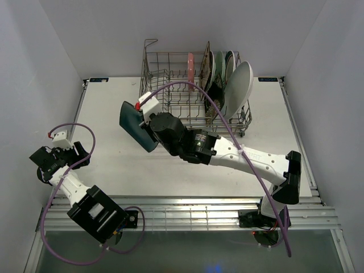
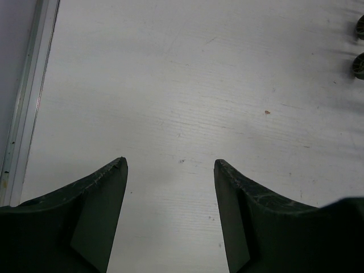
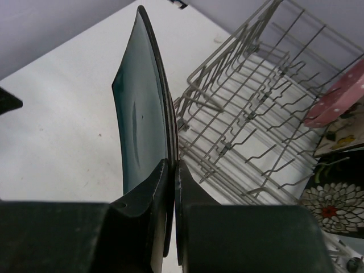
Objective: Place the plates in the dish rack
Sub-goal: Pick up the plate from the corner of the board, then insert the plate into the dish rack.
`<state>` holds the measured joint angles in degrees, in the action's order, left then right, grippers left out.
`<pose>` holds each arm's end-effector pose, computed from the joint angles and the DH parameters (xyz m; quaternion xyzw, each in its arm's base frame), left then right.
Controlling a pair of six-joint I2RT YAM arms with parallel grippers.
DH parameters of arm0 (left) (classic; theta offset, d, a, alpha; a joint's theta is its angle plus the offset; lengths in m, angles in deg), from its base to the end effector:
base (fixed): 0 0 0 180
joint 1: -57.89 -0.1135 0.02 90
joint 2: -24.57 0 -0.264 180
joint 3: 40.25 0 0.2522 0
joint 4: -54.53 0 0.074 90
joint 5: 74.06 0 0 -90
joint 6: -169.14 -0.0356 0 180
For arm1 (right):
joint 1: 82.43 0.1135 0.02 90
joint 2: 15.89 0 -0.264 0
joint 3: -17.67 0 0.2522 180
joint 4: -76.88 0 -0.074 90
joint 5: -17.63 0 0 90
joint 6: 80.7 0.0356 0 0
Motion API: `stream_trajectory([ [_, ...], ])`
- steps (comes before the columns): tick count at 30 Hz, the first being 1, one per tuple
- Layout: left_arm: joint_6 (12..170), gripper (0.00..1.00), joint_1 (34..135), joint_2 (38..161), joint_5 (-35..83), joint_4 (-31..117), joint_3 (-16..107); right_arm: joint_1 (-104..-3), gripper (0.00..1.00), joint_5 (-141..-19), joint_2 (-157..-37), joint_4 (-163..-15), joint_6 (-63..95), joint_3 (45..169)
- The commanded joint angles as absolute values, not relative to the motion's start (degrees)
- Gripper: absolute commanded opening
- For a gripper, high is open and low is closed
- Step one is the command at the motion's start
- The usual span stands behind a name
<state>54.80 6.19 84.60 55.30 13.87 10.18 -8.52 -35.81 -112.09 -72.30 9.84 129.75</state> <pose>0.1427 0.1443 0.2221 -0.0982 0.8875 -0.0524 0.4472 0.1285 0.3691 0.4185 -0.2966 0.7180 0.1519 0.6111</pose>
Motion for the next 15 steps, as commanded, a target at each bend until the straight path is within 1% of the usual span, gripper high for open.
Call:
stream_trajectory([
  [1,55.4,0.73,5.9,83.3,56.1,14.6,11.0,-8.4,0.08,-27.0,-106.9,-82.5,6.8,136.9],
  [7,55.4,0.73,5.8,83.3,56.2,14.6,11.0,-8.9,0.08,-18.6,-106.1,-87.2,1.1,140.0],
  [11,55.4,0.73,5.9,83.1,56.2,14.7,11.0,-9.4,0.08,-15.8,-103.7,-91.6,-2.0,140.2],
  [15,55.5,0.73,5.9,83.0,56.2,14.7,11.0,-10.6,0.08,-12.7,-103.0,-92.0,-4.1,141.5],
])
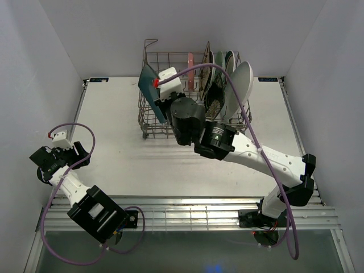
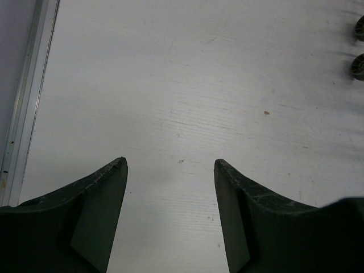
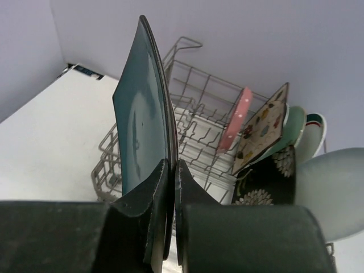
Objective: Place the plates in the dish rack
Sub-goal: Insert the plate into the dish rack.
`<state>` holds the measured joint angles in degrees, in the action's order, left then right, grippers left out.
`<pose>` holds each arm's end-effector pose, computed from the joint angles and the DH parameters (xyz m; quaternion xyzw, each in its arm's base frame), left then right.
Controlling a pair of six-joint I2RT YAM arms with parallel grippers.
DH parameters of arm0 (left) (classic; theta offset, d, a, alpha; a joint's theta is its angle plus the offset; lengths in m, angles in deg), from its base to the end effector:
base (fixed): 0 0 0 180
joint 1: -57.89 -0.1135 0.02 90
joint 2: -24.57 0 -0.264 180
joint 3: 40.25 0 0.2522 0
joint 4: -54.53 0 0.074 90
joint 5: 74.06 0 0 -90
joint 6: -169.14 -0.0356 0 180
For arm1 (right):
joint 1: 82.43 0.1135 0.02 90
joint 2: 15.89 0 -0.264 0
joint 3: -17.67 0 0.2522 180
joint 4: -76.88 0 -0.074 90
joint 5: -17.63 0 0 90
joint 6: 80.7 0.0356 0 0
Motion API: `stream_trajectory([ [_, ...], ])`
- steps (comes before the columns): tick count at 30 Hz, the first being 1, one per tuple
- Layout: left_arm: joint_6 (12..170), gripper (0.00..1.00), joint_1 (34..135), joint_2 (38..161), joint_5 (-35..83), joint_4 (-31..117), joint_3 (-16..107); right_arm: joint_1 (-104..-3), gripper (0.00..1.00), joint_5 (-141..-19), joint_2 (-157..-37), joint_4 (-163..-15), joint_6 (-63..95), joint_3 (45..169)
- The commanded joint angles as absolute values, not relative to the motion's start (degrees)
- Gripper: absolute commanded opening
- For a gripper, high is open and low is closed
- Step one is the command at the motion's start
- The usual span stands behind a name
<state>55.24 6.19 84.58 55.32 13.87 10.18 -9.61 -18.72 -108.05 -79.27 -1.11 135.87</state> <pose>0.1427 0.1443 0.2221 -0.1015 0.8870 -0.0541 0.4472 0.1312 0.3274 0.4917 -0.1679 0.6786 0.0655 0.7121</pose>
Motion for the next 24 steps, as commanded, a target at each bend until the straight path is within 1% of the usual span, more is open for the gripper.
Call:
stream_trajectory([
  [1,55.5,0.73,5.9,83.1,56.2,14.7,11.0,-11.0,0.08,-12.3,-102.9,-92.1,-4.7,141.8],
  [8,55.6,0.73,5.8,83.0,56.3,14.8,10.9,-16.5,0.08,-8.5,-103.6,-91.6,-6.5,143.7],
  [11,55.6,0.73,5.9,82.9,56.2,14.8,10.8,-19.8,0.08,-8.4,-104.0,-87.0,-4.1,145.2],
  [16,55.6,0.73,5.9,82.9,56.2,14.9,10.7,-25.7,0.08,-12.1,-103.9,-78.1,1.6,146.5],
  [24,55.6,0.73,5.9,82.9,56.2,15.1,10.6,-34.1,0.08,-20.3,-106.0,-69.4,8.9,147.4],
])
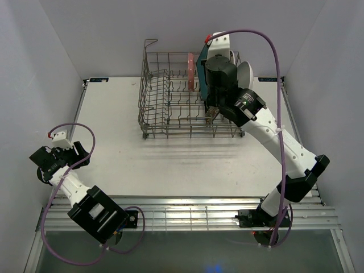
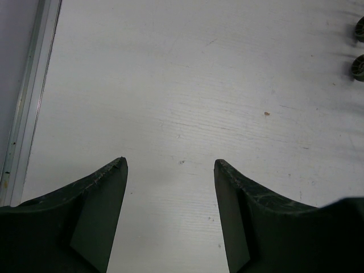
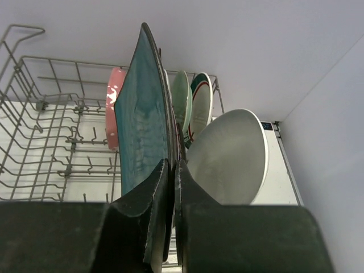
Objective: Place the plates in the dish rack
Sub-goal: Insert the plate into the dish rack.
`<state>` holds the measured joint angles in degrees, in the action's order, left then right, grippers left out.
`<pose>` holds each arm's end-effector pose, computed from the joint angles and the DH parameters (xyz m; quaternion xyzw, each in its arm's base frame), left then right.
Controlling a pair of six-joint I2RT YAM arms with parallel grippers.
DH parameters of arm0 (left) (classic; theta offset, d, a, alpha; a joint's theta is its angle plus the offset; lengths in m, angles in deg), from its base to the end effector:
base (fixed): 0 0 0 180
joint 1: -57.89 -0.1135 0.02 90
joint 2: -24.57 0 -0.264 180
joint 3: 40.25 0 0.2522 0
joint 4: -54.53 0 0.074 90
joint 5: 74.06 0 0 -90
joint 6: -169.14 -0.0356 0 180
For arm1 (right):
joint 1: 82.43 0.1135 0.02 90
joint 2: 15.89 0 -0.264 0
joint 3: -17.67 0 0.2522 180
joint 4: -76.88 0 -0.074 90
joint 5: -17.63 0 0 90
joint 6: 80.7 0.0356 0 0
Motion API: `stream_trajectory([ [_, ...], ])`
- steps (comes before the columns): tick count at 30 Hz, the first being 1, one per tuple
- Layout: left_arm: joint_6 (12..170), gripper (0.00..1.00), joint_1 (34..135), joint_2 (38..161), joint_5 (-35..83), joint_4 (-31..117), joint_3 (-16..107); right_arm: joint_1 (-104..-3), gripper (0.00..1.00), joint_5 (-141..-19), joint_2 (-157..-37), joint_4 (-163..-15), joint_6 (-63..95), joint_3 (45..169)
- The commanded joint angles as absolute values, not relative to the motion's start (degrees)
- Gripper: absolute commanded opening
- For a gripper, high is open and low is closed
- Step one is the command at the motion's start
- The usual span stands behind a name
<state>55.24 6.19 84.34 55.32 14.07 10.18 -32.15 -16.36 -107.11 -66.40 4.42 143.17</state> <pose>0.1426 0.1441 0.2231 -0.1000 0.8861 -0.0517 0.4496 0.2322 0.2333 0.5155 -0.0072 0.7154 -0.0770 0.6944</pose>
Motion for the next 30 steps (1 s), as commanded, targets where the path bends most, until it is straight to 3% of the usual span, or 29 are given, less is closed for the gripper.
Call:
stream_trajectory([
  [1,55.6,0.73,5.9,82.8,56.2,15.2,10.6,-35.6,0.08,-21.0,-106.6,-68.9,11.0,147.1],
  [11,55.7,0.73,5.8,82.6,56.3,15.2,10.5,-38.5,0.08,-23.8,-110.9,-68.6,11.3,145.9],
  [30,55.6,0.73,5.9,82.8,56.6,15.5,10.3,-38.7,0.08,-17.7,-117.7,-68.6,9.6,146.2],
])
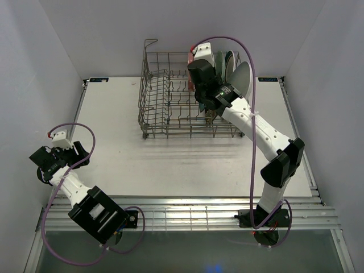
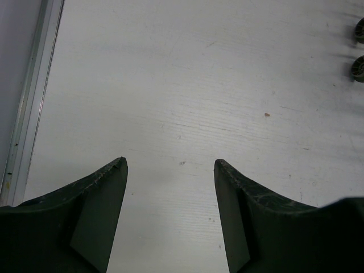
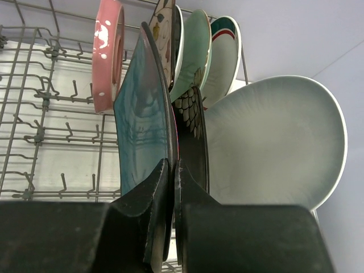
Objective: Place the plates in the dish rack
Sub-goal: Insert the plate into the dish rack.
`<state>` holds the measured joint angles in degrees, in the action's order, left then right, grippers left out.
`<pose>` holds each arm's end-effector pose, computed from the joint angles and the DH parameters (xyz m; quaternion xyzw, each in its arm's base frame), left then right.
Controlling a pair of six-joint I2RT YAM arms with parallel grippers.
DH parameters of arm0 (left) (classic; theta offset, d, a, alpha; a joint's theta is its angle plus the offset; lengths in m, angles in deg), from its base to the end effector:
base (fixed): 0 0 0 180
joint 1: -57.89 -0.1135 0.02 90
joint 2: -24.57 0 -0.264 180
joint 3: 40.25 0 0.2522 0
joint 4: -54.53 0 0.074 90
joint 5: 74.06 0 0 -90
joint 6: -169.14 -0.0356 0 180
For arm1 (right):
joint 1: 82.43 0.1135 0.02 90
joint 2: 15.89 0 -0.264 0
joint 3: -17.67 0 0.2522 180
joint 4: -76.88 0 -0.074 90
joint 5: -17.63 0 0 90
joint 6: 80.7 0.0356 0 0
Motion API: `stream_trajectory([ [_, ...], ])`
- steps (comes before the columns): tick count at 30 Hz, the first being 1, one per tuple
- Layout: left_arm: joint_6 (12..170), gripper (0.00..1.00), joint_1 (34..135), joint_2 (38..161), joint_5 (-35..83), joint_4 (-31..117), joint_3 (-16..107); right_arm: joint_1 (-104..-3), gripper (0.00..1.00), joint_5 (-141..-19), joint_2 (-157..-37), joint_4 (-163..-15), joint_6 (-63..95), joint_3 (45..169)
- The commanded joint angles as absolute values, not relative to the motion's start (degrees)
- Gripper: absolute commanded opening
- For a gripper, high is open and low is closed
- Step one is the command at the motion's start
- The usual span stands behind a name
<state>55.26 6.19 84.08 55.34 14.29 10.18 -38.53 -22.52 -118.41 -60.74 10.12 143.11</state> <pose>0.1425 0.1439 0.2242 -0.0985 0.8850 -0.0493 0.4523 0.3078 0.2584 0.4371 -0.0455 0.7780 -0.1190 0.6152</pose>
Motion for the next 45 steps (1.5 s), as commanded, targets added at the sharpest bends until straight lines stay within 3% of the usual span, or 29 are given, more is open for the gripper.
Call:
stream_trajectory([
  [1,55.6,0.73,5.9,82.6,56.6,15.5,10.3,-38.7,0.08,-17.5,-118.1,-68.7,9.6,146.2],
  [25,55.6,0.73,5.9,82.4,56.4,15.5,10.2,-40.6,0.08,-14.3,-125.5,-68.7,7.8,147.0],
  [45,55.6,0.73,5.9,82.4,56.5,15.5,10.1,-42.7,0.08,-20.5,-123.5,-69.4,16.5,138.0],
])
